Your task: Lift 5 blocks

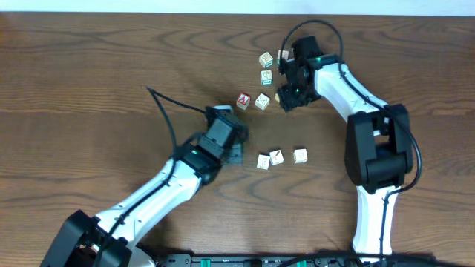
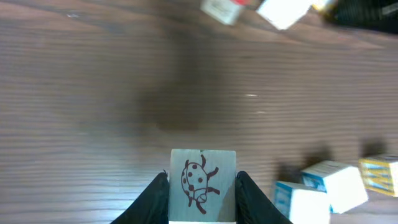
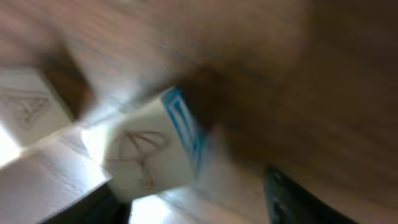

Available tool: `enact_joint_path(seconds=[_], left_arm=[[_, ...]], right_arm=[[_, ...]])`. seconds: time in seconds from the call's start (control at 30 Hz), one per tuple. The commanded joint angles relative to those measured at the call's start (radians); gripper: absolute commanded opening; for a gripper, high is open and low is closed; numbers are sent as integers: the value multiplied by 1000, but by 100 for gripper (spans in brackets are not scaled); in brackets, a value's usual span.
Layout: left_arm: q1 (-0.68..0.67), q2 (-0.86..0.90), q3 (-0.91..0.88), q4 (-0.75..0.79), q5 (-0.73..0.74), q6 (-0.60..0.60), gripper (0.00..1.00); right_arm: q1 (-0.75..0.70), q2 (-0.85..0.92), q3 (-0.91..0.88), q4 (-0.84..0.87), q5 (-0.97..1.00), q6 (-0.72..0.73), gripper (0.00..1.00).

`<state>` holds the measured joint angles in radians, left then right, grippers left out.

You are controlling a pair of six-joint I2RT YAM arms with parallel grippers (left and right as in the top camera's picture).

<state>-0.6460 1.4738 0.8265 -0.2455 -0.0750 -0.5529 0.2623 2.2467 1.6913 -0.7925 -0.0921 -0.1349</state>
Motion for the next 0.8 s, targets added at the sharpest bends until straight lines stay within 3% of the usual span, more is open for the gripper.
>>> enact_joint_path(seconds=[0.0, 0.13, 0.23, 0.33, 0.77], left_arm=[[-19, 39, -5, 8, -16, -60, 9], [-28, 82, -5, 9, -16, -63, 10], [-28, 95, -5, 9, -15, -64, 10], [-28, 95, -5, 14, -16, -66, 10], [-35, 95, -5, 16, -16, -66, 10]], right_arm=[[16, 47, 7, -5, -1, -21, 58], [18, 48, 14, 5, 24, -26, 58], [18, 48, 27, 3, 24, -49, 70], [19, 48, 36, -1, 24, -61, 74], [27, 48, 42, 48, 40, 42, 45]])
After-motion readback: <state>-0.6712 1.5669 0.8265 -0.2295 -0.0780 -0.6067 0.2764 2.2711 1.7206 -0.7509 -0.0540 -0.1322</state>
